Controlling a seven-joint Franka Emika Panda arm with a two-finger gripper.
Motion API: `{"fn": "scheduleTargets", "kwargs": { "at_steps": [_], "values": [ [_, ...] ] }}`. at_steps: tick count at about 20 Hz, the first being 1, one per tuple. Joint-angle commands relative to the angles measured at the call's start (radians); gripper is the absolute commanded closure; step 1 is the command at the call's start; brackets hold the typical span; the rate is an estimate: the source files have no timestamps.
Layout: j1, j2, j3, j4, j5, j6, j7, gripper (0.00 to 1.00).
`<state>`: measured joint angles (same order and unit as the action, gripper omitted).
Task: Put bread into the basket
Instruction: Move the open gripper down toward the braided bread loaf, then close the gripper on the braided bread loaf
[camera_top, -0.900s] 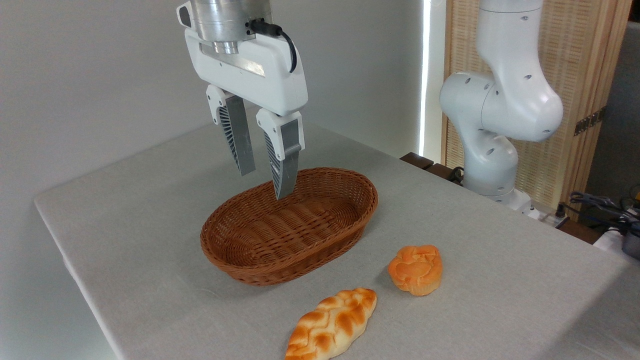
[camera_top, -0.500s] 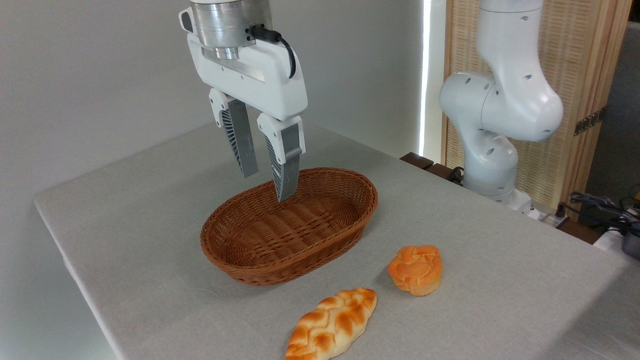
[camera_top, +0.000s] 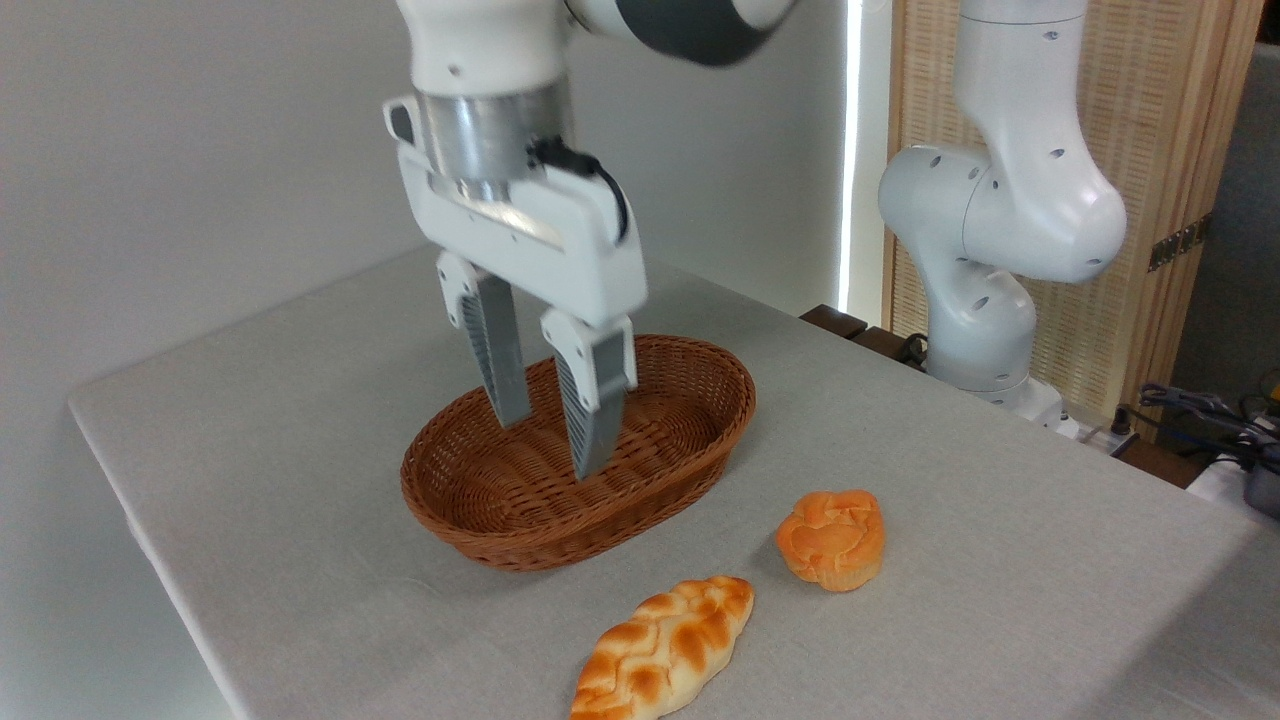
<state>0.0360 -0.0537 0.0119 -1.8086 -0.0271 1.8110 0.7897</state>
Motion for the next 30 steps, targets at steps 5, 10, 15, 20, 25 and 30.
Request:
{"fn": "scheduleTargets", "kwargs": {
  "at_steps": [5, 10, 15, 20, 25, 30],
  "values": [
    [0.002, -0.022, 0.144, -0.247, 0.03, 0.269, 0.195, 0.0],
    [0.002, 0.011, 0.145, -0.305, 0.03, 0.337, 0.209, 0.0],
    [0.002, 0.012, 0.145, -0.311, 0.029, 0.338, 0.209, 0.0],
    [0.002, 0.023, 0.143, -0.345, 0.027, 0.372, 0.209, 0.0],
    [0.002, 0.043, 0.141, -0.354, 0.029, 0.405, 0.209, 0.0],
    [0.002, 0.048, 0.141, -0.374, 0.027, 0.458, 0.209, 0.6]
  ]
}}
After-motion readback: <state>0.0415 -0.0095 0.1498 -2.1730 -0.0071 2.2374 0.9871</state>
